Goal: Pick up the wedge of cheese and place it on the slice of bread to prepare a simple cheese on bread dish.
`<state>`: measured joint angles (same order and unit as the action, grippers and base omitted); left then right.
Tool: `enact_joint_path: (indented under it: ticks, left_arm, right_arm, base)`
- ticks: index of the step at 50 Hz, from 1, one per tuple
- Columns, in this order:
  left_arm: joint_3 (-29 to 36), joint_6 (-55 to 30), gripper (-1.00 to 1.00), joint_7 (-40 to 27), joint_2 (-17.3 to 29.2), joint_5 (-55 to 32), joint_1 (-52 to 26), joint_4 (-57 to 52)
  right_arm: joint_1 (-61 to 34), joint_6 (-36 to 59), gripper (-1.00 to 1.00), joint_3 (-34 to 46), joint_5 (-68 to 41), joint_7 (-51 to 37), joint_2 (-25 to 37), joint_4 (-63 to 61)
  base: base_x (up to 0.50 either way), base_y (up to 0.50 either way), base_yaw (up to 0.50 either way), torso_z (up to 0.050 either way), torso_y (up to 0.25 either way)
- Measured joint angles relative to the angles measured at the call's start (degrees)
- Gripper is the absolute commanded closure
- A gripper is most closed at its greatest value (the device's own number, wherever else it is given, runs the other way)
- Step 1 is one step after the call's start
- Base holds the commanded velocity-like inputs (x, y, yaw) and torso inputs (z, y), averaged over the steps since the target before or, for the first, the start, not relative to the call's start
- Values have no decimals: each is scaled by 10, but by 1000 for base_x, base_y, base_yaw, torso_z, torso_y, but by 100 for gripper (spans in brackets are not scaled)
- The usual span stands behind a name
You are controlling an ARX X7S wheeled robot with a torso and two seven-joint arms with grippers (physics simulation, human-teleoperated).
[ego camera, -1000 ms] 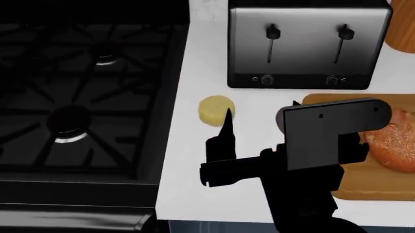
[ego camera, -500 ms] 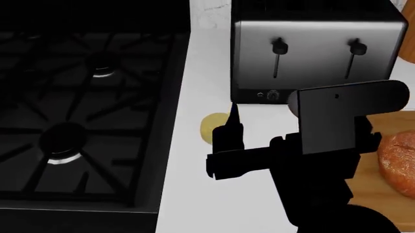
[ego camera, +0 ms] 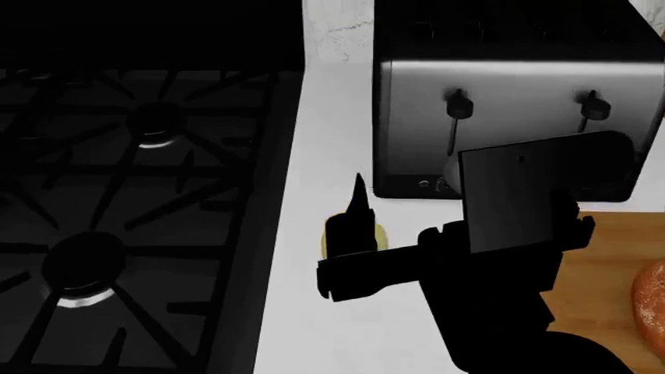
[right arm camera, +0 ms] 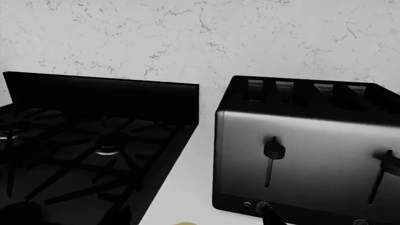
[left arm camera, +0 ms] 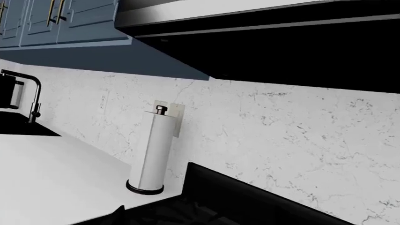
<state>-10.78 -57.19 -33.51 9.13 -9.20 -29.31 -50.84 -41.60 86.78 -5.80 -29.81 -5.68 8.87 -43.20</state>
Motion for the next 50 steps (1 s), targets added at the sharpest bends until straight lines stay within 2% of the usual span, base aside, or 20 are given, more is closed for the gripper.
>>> enact_joint_path:
  ticks: [35,50]
  left_arm:
    - [2,4,-100,-11,7,-13,3,0]
    - [0,7,-100,-15,9,-19,4,-2]
  right_arm:
    - [14,20,-100,-10,-67,-35,-1,1]
    - [34,24,-100,-10,-167,-115,31,65]
  base:
    - [172,52,0,0,1]
    - [0,0,0,0,0]
